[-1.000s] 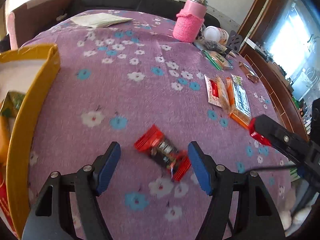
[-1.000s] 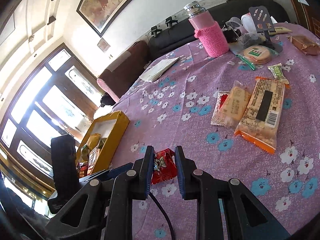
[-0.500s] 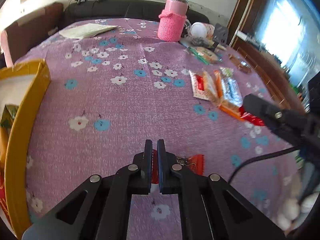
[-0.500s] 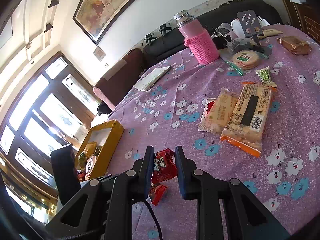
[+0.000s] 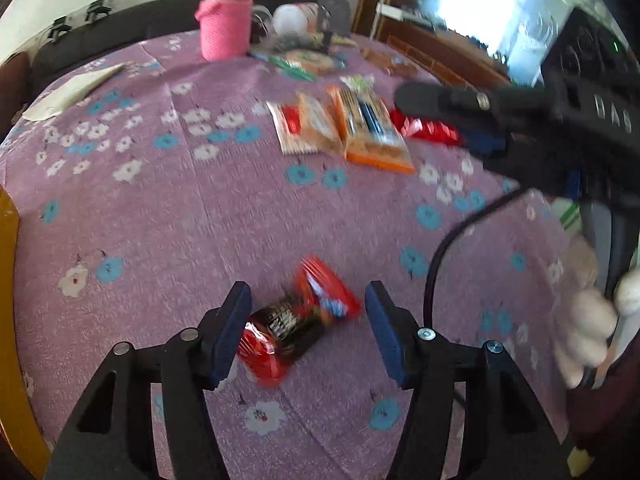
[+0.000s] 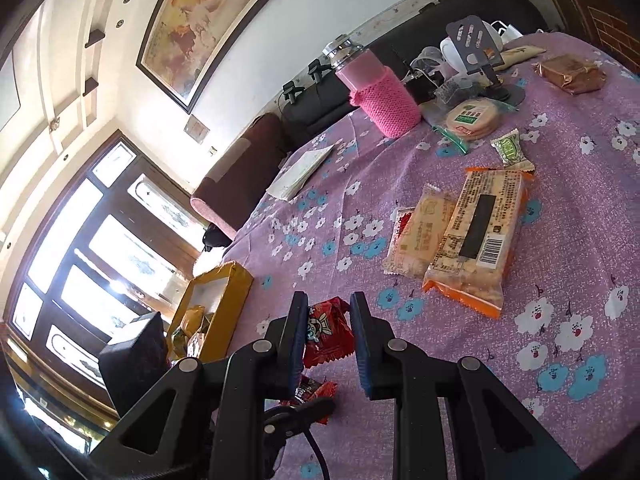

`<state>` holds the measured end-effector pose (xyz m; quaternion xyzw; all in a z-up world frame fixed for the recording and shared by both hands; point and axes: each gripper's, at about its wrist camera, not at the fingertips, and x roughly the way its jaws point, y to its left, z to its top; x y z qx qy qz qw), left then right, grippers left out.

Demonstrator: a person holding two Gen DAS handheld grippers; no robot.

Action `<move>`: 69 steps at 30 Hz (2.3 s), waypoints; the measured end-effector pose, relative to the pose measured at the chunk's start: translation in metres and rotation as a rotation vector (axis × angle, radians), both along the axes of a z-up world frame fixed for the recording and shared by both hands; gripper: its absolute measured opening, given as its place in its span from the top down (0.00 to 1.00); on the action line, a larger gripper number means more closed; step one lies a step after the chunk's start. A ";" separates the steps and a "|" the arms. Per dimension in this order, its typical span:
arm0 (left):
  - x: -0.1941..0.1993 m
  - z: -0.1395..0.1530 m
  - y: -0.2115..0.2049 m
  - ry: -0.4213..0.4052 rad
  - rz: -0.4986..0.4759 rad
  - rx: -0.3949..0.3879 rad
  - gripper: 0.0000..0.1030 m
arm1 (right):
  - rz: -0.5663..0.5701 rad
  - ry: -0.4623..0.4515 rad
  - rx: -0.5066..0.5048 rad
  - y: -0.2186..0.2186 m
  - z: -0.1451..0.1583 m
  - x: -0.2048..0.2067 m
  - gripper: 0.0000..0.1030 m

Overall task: Organize snacks
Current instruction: 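Carry both red candies over the yellow tray and open both grippers, then move both tools back toward the remaining snack packs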

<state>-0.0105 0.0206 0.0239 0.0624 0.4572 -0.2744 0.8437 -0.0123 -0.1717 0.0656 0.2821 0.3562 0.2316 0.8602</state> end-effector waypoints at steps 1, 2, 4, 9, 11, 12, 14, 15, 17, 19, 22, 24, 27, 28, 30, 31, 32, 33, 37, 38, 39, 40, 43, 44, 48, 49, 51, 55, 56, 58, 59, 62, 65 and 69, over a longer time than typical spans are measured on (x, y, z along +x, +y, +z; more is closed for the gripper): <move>-0.004 0.000 0.000 0.012 -0.021 -0.007 0.45 | 0.000 0.003 0.001 0.000 -0.001 0.000 0.78; -0.008 0.002 0.000 0.017 -0.034 -0.007 0.45 | 0.001 0.002 -0.002 0.000 -0.001 0.000 0.78; -0.015 0.001 -0.003 0.013 -0.054 0.015 0.45 | 0.005 0.000 -0.010 0.002 0.000 0.000 0.78; -0.011 0.000 -0.012 -0.021 -0.026 0.060 0.44 | 0.017 0.007 -0.019 0.007 -0.002 0.001 0.78; -0.008 -0.003 -0.019 -0.051 0.021 0.113 0.54 | 0.013 0.008 -0.021 0.007 -0.003 0.002 0.77; -0.009 -0.004 -0.022 -0.081 0.043 0.152 0.72 | 0.012 0.010 -0.020 0.006 -0.003 0.002 0.77; -0.012 -0.003 -0.020 -0.073 0.057 0.148 0.75 | 0.011 0.014 -0.018 0.005 -0.005 0.003 0.77; -0.015 -0.002 -0.017 -0.080 0.071 0.152 0.75 | 0.010 0.015 -0.017 0.005 -0.005 0.003 0.77; -0.022 0.002 -0.005 -0.080 0.099 0.122 0.75 | 0.018 0.012 -0.016 0.006 -0.005 0.003 0.77; -0.031 0.012 0.015 -0.081 0.146 0.064 0.75 | 0.026 0.002 -0.019 0.009 -0.004 0.002 0.77; -0.046 0.034 0.054 -0.105 0.237 -0.028 0.75 | 0.052 -0.014 -0.026 0.017 -0.003 0.000 0.77; -0.062 0.052 0.090 -0.137 0.317 -0.080 0.74 | 0.068 -0.020 -0.035 0.022 -0.003 -0.002 0.78; -0.083 0.071 0.147 -0.187 0.444 -0.125 0.74 | 0.089 -0.024 -0.057 0.035 -0.003 -0.004 0.78; -0.089 0.075 0.165 -0.199 0.486 -0.132 0.74 | 0.093 -0.024 -0.059 0.038 -0.003 -0.005 0.78; -0.096 0.076 0.199 -0.202 0.571 -0.141 0.74 | 0.099 -0.021 -0.082 0.049 0.001 -0.007 0.78; -0.098 0.075 0.213 -0.199 0.603 -0.145 0.74 | 0.115 -0.025 -0.097 0.059 0.004 -0.010 0.78; -0.098 0.072 0.223 -0.196 0.633 -0.144 0.74 | 0.129 -0.028 -0.110 0.067 0.007 -0.012 0.78; -0.100 0.068 0.235 -0.190 0.665 -0.137 0.74 | 0.150 -0.029 -0.116 0.079 0.010 -0.015 0.78; -0.102 0.050 0.261 -0.157 0.724 -0.146 0.74 | 0.260 -0.037 -0.121 0.133 0.024 -0.024 0.78; -0.103 0.046 0.264 -0.153 0.730 -0.144 0.74 | 0.284 -0.040 -0.130 0.147 0.026 -0.025 0.78; -0.103 0.042 0.268 -0.149 0.737 -0.145 0.74 | 0.309 -0.040 -0.140 0.162 0.028 -0.025 0.78; -0.105 0.039 0.272 -0.140 0.748 -0.150 0.74 | 0.334 -0.040 -0.150 0.177 0.029 -0.025 0.78; -0.107 0.032 0.285 -0.120 0.769 -0.187 0.74 | 0.408 -0.036 -0.186 0.227 0.030 -0.025 0.78; -0.107 0.030 0.289 -0.116 0.779 -0.199 0.74 | 0.430 -0.033 -0.191 0.240 0.030 -0.024 0.78; -0.114 0.032 0.300 -0.118 0.789 -0.266 0.70 | 0.498 -0.038 -0.243 0.297 0.032 -0.017 0.78; -0.118 0.033 0.303 -0.124 0.789 -0.280 0.66 | 0.507 -0.038 -0.257 0.309 0.031 -0.014 0.78; -0.123 0.036 0.308 -0.139 0.792 -0.302 0.61 | 0.521 -0.043 -0.296 0.334 0.029 -0.006 0.78; -0.135 0.042 0.321 -0.157 0.797 -0.350 0.57 | 0.530 -0.043 -0.382 0.378 0.020 0.013 0.78; -0.138 0.043 0.324 -0.158 0.799 -0.359 0.56 | 0.536 -0.036 -0.389 0.387 0.017 0.018 0.77; -0.139 0.044 0.328 -0.155 0.802 -0.373 0.55 | 0.536 -0.033 -0.411 0.401 0.011 0.029 0.76; -0.140 0.045 0.329 -0.155 0.802 -0.376 0.54 | 0.512 -0.040 -0.426 0.405 0.010 0.034 0.75; -0.143 0.046 0.329 -0.153 0.789 -0.385 0.51 | 0.477 -0.053 -0.396 0.394 0.015 0.034 0.70; -0.144 0.049 0.323 -0.166 0.770 -0.382 0.51 | 0.455 -0.066 -0.345 0.366 0.024 0.018 0.56; -0.143 0.057 0.302 -0.177 0.758 -0.339 0.40 | 0.445 -0.068 -0.276 0.315 0.028 -0.012 0.48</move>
